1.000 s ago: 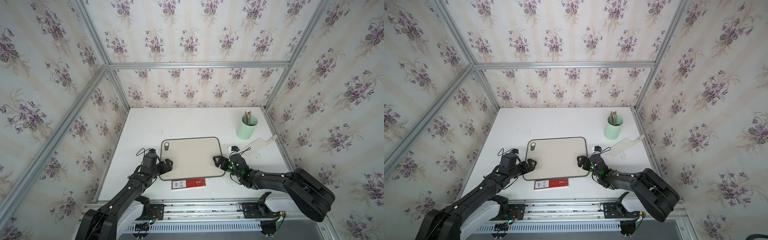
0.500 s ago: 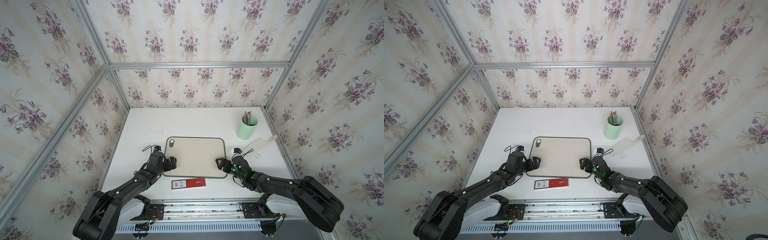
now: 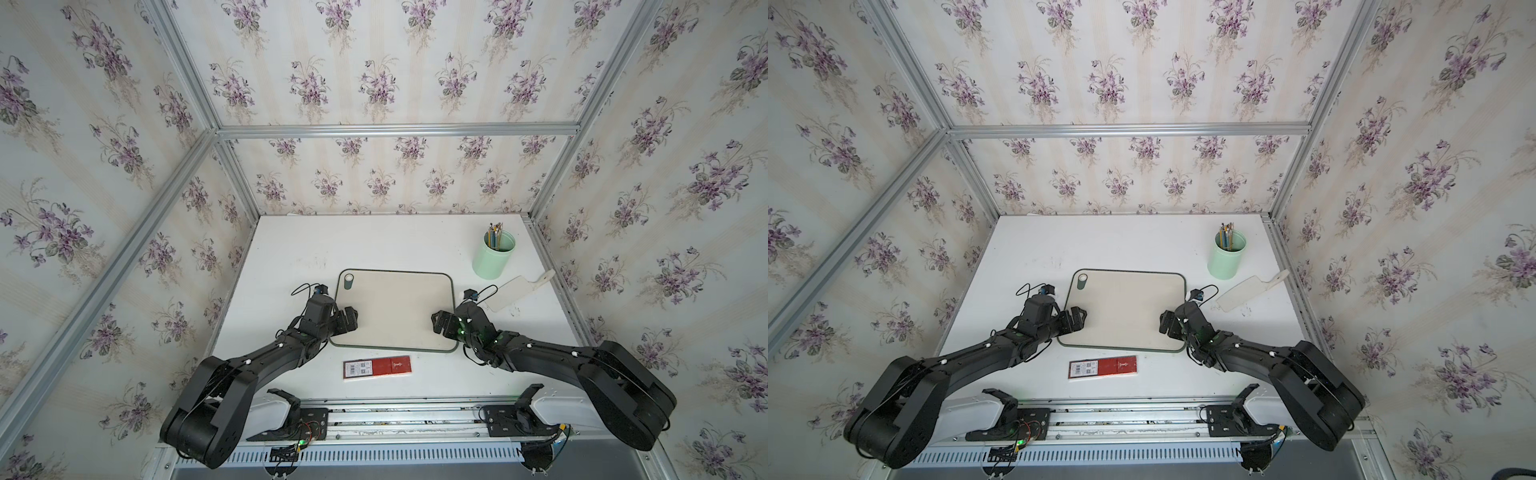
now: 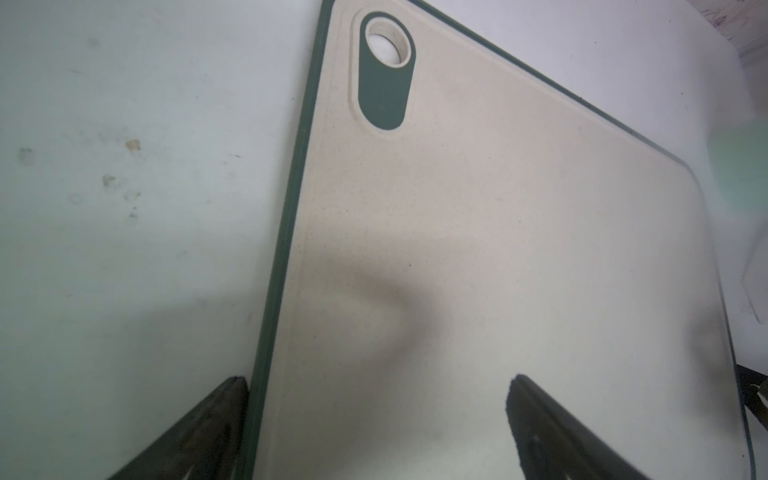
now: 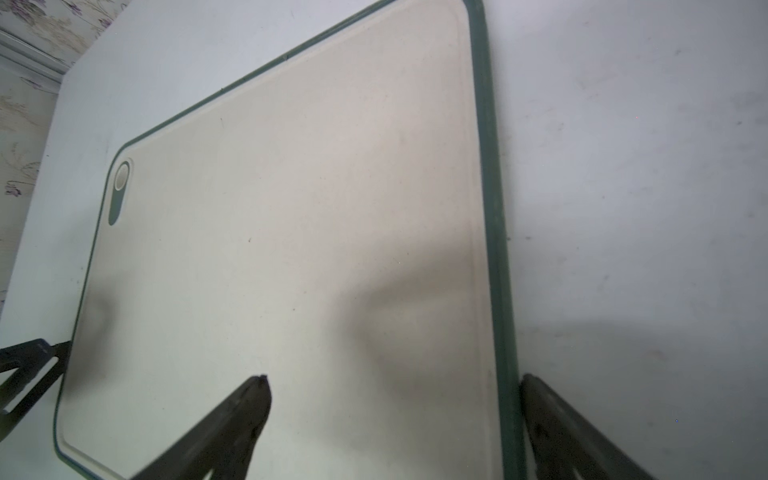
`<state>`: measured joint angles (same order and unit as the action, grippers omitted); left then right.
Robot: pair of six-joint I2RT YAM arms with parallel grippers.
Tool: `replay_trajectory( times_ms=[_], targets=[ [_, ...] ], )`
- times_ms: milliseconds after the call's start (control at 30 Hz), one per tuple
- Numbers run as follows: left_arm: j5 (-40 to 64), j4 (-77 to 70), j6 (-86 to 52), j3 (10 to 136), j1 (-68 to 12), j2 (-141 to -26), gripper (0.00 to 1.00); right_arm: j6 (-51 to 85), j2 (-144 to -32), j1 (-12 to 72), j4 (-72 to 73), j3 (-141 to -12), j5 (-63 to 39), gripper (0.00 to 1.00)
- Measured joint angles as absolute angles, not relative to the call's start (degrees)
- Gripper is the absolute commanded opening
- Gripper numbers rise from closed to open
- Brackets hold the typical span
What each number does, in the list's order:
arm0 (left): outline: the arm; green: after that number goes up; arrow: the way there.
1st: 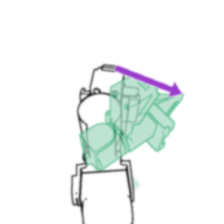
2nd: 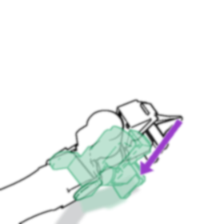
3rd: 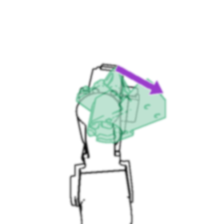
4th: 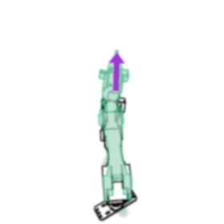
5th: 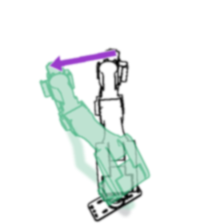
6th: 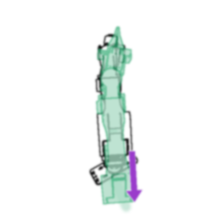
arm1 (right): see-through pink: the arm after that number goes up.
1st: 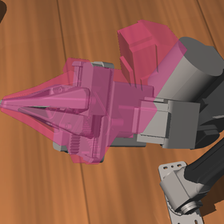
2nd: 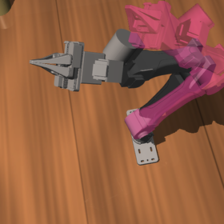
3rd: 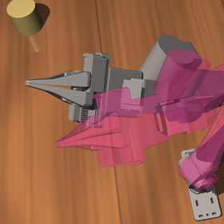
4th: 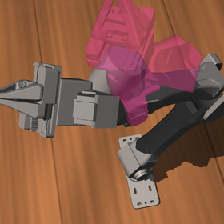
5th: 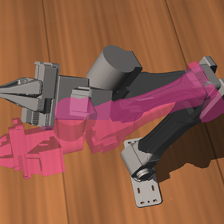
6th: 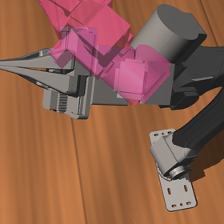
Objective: Align the knife with the edge of the cutting board
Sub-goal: Adjust the work surface at the center of the board, then adjust the knife at the center of the board.
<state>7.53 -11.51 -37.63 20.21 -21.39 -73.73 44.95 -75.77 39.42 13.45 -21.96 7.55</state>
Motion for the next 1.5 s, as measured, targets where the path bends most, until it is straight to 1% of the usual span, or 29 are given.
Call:
replay_trajectory(
  times_ms=[167,267,400,600,733,967,1133,1200,1300,1500],
  targets=[
    [7.97,-14.13,-37.58,20.56,-21.41,-75.16,0.99,43.77,-78.46,37.95,12.27,-24.58,8.10,0.96],
    [7.99,-13.10,-37.19,21.06,-21.41,-75.05,0.99,43.29,-78.52,37.43,10.68,-25.52,7.31,0.96],
    [8.62,-7.09,-36.84,23.05,-21.41,-73.65,0.99,42.85,-77.45,36.71,7.49,-26.41,5.80,0.99],
    [9.74,1.15,-36.53,24.99,-21.23,-71.53,0.99,41.67,-76.84,35.18,4.69,-28.75,3.77,1.00],
    [11.62,5.93,-36.53,26.89,-20.21,-71.44,0.99,40.69,-78.08,34.48,5.72,-31.31,0.16,1.00],
    [11.29,15.57,-35.24,33.34,-17.32,-71.18,0.99,37.63,-77.10,32.93,1.54,-37.43,1.15,1.00],
    [9.98,21.23,-34.02,37.39,-16.64,-64.79,0.99,33.85,-75.90,29.12,-5.34,-43.09,3.53,0.99],
    [9.58,23.40,-33.36,37.91,-16.64,-61.14,0.99,31.22,-75.22,28.03,-7.94,-45.12,5.37,0.99],
    [9.13,25.63,-32.71,36.60,-16.64,-55.79,0.99,25.65,-74.91,28.03,-11.33,-47.68,4.75,0.99],
    [8.23,28.91,-31.22,32.12,-16.75,-49.76,0.99,8.01,-75.55,27.94,-21.85,-56.99,0.86,1.00]
  ],
)
